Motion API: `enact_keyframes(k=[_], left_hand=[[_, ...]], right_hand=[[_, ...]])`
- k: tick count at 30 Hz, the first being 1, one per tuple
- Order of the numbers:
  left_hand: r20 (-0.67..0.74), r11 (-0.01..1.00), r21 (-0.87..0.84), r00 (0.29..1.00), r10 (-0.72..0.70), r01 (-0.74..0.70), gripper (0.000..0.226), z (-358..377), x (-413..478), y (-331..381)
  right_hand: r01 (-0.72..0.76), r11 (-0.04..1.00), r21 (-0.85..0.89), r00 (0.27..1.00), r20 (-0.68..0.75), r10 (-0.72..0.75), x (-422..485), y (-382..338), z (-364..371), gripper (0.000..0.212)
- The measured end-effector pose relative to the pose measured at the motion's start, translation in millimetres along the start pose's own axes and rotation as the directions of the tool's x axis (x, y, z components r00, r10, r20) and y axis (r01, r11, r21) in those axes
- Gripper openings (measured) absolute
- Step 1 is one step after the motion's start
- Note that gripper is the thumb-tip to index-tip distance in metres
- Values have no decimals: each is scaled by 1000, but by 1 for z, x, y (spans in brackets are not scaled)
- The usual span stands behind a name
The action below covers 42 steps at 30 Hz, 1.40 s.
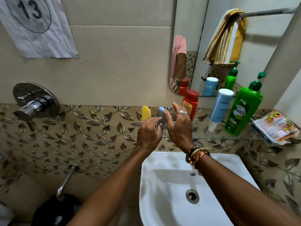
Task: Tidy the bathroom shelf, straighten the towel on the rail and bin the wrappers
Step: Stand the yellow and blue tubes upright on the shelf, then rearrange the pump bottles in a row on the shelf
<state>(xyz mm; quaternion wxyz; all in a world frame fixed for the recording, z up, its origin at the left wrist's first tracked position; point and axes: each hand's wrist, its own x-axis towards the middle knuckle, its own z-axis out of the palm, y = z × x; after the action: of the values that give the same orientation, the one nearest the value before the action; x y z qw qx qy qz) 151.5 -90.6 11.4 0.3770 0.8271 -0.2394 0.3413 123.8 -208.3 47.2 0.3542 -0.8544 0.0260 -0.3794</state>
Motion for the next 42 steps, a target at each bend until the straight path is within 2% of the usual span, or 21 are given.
enact_keyframes(k=[4,8,13,17,23,27,30,34,36,42], left_hand=[[-32,998,-23,998,54,-55,24,-5,20,10],[13,997,-39,997,72,-72,29,1,34,32],[88,993,-104,994,70,-61,42,17,42,62],[150,986,-168,989,8,18,57,32,41,81],[247,981,-126,963,-110,145,93,58,31,89],[288,957,-111,930,-228,269,104,68,34,89],[291,929,-98,903,-317,358,103,73,36,87],[288,904,-97,881,-374,415,100,82,37,85],[287,899,-79,874,-393,430,99,85,36,83],[276,888,-87,867,-415,452,66,90,30,78]], right_hand=[[49,999,-16,996,-79,-50,-4,-1,-21,52],[57,997,-51,988,-141,-64,-6,1,-51,46],[-53,996,-75,983,-177,39,-2,13,-81,46],[-140,988,-59,983,-127,131,2,23,-94,46],[-217,976,22,976,26,217,3,24,-100,35],[-307,938,161,946,159,282,5,12,-102,50],[-335,920,202,933,205,295,8,9,-102,55],[-352,900,258,925,242,293,13,20,-97,69],[-379,878,292,916,252,311,15,28,-95,69],[-355,877,324,927,247,283,22,39,-81,85]])
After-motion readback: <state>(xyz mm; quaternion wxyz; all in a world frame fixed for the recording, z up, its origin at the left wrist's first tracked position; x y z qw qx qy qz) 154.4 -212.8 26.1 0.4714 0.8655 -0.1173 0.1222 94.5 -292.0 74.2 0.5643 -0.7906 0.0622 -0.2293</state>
